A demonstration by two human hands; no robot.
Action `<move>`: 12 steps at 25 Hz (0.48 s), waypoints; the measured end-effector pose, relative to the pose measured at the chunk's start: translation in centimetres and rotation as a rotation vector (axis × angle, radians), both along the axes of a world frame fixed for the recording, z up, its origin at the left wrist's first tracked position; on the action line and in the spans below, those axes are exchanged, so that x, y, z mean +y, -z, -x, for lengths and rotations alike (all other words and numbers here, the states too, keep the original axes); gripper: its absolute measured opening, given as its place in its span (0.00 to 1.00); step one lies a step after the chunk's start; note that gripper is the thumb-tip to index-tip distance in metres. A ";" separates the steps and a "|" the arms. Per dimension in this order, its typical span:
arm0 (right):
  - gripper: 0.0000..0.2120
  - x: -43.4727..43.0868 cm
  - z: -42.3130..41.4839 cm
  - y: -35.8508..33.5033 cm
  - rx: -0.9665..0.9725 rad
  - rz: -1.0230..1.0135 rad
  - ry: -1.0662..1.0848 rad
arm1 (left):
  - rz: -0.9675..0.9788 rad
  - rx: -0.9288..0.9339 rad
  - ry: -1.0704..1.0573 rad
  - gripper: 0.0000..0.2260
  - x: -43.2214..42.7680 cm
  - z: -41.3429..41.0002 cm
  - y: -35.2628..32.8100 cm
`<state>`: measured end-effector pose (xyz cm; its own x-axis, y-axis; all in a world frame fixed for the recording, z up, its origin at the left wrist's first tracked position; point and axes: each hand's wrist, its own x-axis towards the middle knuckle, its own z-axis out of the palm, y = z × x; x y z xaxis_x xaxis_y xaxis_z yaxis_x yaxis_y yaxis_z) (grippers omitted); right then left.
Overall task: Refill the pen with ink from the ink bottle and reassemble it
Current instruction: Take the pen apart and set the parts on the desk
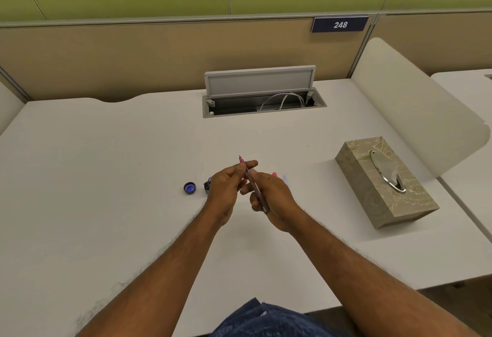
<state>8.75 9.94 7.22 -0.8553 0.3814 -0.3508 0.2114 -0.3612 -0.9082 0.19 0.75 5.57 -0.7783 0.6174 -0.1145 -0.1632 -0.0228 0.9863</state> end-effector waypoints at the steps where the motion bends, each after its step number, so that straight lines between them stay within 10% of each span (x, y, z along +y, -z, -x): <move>1: 0.16 0.1 0.0 0.1 0.002 0.039 0.007 | -0.003 -0.006 -0.003 0.12 0.0 0.0 0.0; 6: 0.05 0.3 0.0 0.6 0.034 -0.077 0.043 | -0.011 -0.017 -0.023 0.12 -0.1 0.1 0.1; 12: 0.13 0.2 0.0 0.7 0.025 -0.011 0.037 | -0.020 -0.006 -0.032 0.12 -0.2 0.2 0.3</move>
